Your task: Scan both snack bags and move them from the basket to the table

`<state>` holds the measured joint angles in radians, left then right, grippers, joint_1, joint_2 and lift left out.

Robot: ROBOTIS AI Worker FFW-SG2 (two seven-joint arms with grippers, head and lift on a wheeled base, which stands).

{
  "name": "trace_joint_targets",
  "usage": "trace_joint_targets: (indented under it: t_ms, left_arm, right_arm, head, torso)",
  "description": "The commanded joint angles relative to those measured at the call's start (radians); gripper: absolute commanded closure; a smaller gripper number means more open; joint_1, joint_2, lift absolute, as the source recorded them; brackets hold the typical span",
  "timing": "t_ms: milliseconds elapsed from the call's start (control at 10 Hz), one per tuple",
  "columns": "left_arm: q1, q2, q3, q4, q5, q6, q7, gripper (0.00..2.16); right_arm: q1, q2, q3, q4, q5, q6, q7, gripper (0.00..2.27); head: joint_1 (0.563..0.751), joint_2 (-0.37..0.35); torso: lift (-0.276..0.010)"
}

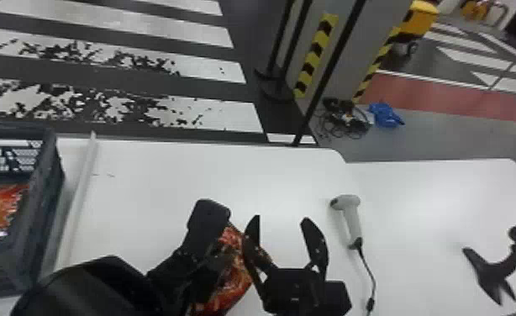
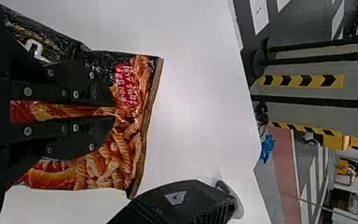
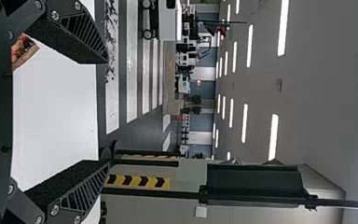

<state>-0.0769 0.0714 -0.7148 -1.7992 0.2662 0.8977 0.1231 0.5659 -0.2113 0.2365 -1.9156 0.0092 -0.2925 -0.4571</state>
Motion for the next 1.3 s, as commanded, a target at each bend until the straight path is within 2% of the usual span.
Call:
trace_joint_targets:
  t_ms: [0,200,400,600,700,800,1200]
  left_arm:
    - [0.012,0.007,0.005,-0.020,-0.019,0.001,0.003,0.00]
    - [0.031,0.019,0.025,-0.086,-0.025,0.004,0.007,0.03]
    - [0.035,0.033,0.028,-0.118,-0.064,0.010,0.026,0.03]
    - [0.051,0.074,0.043,-0.141,-0.093,0.007,0.055,0.03]
    - [0.058,0.105,0.049,-0.161,-0.116,0.007,0.063,0.03]
    - [0.065,0.136,0.064,-0.183,-0.117,0.004,0.067,0.03]
    - [0.144,0.272,0.160,-0.339,-0.153,-0.024,0.130,0.03]
  right_arm:
    - [0.003,0.000,0.001,-0.002,0.000,-0.006,0.000,0.16]
    - [0.005,-0.002,0.004,-0.011,0.002,-0.006,0.000,0.16]
    - [0.008,-0.003,0.004,-0.014,0.002,-0.006,0.000,0.16]
    - [0.009,-0.005,0.003,-0.014,0.002,-0.006,0.000,0.16]
    - [0.009,-0.005,0.001,-0.013,0.000,-0.006,0.000,0.16]
    - [0.008,-0.006,0.001,-0.013,-0.002,-0.006,0.000,0.16]
    - [0.009,-0.006,0.003,-0.008,0.002,-0.006,0.001,0.16]
  head:
    - [0.695,-0.350]
    - [0.695,-0.350]
    - [0.695,-0.350]
    - [0.695,-0.350]
    - [0.695,-0.350]
    - [0.695,-0.350]
    - [0.695,-0.237]
  torso:
    - [-0.098]
    - [-0.098]
    - [-0.098]
    - [-0.098]
    - [-0.098]
    - [-0.098]
    - [-0.098]
